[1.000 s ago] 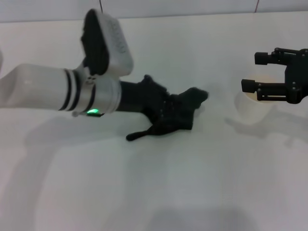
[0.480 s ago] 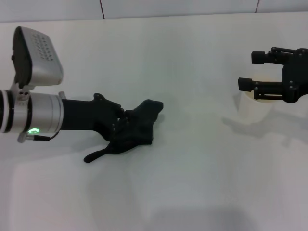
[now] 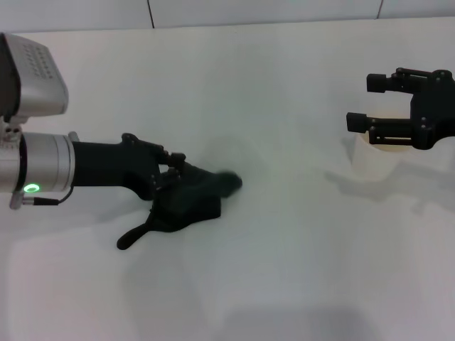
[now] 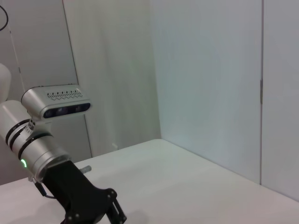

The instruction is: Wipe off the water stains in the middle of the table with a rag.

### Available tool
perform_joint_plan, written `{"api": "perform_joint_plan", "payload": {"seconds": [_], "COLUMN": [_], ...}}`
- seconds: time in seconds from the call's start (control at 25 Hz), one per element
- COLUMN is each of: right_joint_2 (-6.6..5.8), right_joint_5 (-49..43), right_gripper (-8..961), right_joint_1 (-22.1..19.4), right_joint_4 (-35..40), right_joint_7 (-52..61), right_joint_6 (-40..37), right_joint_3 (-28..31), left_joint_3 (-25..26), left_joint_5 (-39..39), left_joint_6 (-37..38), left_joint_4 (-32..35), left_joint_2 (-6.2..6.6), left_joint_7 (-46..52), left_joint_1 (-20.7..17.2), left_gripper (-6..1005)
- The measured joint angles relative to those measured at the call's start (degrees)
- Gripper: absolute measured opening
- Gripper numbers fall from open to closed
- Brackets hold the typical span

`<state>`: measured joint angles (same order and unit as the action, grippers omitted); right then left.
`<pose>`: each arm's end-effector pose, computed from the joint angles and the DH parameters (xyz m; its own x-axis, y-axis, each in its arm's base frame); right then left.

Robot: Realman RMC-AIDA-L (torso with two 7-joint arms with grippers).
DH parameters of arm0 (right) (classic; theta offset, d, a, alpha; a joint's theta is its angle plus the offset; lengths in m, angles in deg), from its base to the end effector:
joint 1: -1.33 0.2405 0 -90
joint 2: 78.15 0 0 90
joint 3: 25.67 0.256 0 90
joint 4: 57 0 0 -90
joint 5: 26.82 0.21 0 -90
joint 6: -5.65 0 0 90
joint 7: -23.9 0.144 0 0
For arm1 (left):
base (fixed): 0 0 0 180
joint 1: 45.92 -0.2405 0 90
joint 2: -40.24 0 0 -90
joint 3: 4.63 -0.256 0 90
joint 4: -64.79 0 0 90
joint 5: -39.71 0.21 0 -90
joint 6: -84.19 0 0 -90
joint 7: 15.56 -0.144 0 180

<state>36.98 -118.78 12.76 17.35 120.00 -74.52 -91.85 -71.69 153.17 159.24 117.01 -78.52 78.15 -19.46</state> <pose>0.2192 0.3123 0.0676 0.8368 -0.1818 -0.5164 -0.3881 -0.8623 -0.3253 -0.2422 0.3421 -0.0245 0.9087 0.3459 0.2337 0.3950 -0.8936 -0.2131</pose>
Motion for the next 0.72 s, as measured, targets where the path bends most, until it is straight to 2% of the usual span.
{"api": "perform_joint_plan", "payload": {"seconds": [0.16, 0.4, 0.6, 0.72], "right_joint_2": [0.00, 0.00, 0.00, -0.06], "right_joint_5": [0.02, 0.02, -0.20, -0.45], "right_gripper": [782, 782, 782, 782], "right_joint_1": [0.06, 0.15, 0.17, 0.17], "right_joint_4": [0.00, 0.00, 0.00, 0.01], "right_joint_7": [-0.02, -0.04, -0.02, -0.01], "right_joint_6": [0.23, 0.73, 0.73, 0.73], "right_joint_3": [-0.01, 0.02, 0.55, 0.69], "left_joint_3": [0.95, 0.98, 1.14, 3.49], "left_joint_5": [0.30, 1.48, 1.43, 1.16], "left_joint_6": [-0.36, 0.56, 5.19, 10.06], "left_joint_4": [0.10, 2.84, 7.40, 8.71], "left_joint_2": [-0.01, 0.21, 1.13, 1.80], "left_joint_7": [0.92, 0.49, 0.48, 0.33], "left_joint_1": [0.32, 0.88, 0.75, 0.56], "left_gripper": [221, 450, 596, 688]}}
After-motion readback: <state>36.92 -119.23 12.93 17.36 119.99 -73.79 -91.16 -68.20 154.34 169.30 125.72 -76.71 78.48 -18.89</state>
